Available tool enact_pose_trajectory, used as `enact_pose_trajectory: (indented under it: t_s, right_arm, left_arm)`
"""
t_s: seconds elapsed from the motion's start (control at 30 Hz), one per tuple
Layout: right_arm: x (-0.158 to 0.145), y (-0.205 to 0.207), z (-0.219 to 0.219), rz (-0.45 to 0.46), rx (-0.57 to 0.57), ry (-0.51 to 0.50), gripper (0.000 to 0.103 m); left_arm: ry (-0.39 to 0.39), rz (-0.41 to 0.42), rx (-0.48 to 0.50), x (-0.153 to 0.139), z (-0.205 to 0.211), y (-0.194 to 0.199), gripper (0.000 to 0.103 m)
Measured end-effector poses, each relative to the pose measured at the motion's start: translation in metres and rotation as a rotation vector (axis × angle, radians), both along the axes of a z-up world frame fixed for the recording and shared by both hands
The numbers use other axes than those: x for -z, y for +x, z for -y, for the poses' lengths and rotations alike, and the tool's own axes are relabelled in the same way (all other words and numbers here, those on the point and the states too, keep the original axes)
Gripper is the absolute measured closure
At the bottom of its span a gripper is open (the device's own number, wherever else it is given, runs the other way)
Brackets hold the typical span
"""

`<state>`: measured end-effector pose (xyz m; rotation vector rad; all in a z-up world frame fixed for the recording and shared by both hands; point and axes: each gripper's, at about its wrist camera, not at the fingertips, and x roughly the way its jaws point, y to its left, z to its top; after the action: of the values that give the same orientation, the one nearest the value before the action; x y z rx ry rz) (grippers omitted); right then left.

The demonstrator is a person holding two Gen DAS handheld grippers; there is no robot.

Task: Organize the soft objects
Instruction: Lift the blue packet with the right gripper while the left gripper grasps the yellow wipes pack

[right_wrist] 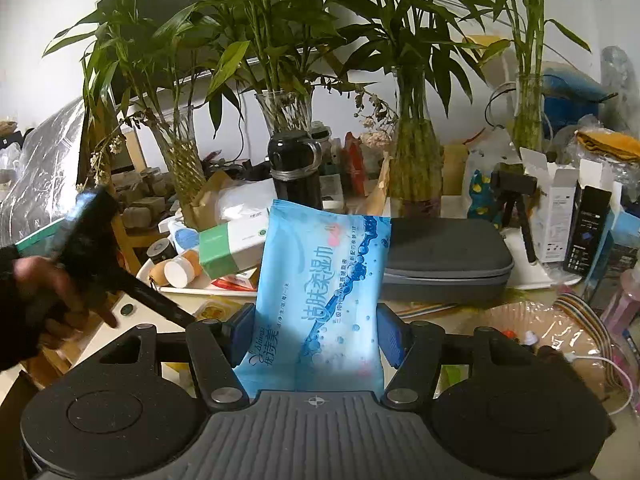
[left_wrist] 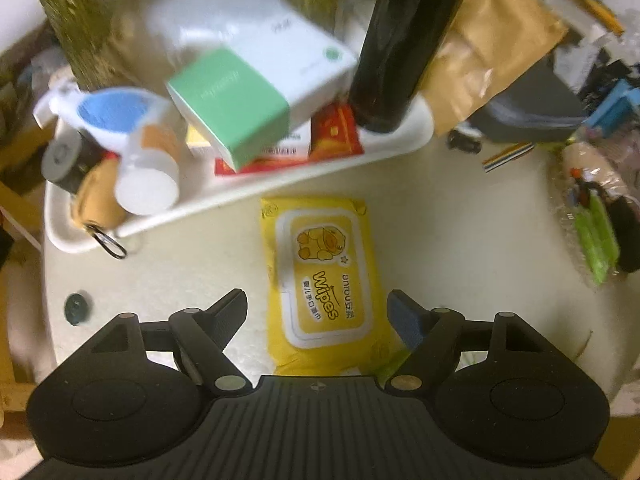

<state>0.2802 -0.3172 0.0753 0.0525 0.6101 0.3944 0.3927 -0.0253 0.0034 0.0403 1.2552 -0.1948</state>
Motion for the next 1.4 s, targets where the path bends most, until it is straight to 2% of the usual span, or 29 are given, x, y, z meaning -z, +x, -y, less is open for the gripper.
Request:
enact_pose_trajectory:
  t_s: [0.2,0.4,0.57,0.6,0.67,0.77,0.87,1.03,1.2,1.4]
  right_arm:
    - [-0.003,0.004,0.005,0.000,0.012,0.035,0.038]
    - [-0.004,0.006,0.005,-0.008,-0.001,0.054,0.038]
    - [-0.001,0.010,0.007,-0.037,0.016,0.055,0.038]
    - [-0.001,0.010,0.008,-0.039,0.019,0.057,0.038]
    - [0.000,0.011,0.008,-0.043,0.019,0.061,0.038]
    - [0.000,0.010,0.006,-0.046,0.012,0.053,0.038]
    - [0.000,0.008,0.005,-0.045,0.009,0.048,0.038]
    - [-0.001,0.006,0.001,-0.043,-0.004,0.043,0.038]
    - [-0.002,0.005,-0.003,-0.052,-0.023,0.052,0.038]
    - [-0.004,0.001,-0.012,-0.033,-0.050,0.017,0.038]
  left_arm:
    - [-0.010,-0.076,-0.021,0.023,0.010,0.022,0.021]
    - [0.033,-0.125,-0.032,0.047,0.021,0.038,0.021]
    - [0.041,-0.152,-0.103,0.068,0.019,0.042,0.021]
    - [0.033,-0.136,-0.124,0.067,0.017,0.040,0.022]
    - [0.033,-0.134,-0.125,0.065,0.019,0.039,0.032]
    - [0.023,-0.130,-0.131,0.055,0.018,0.036,0.043]
    - [0.018,-0.124,-0.166,0.044,0.012,0.034,0.043]
    - [0.003,-0.079,-0.159,0.012,0.001,0.021,0.043]
    - [-0.015,-0.004,-0.152,-0.031,-0.006,0.003,0.043]
    - [-0.068,0.083,-0.151,-0.071,-0.008,-0.022,0.043]
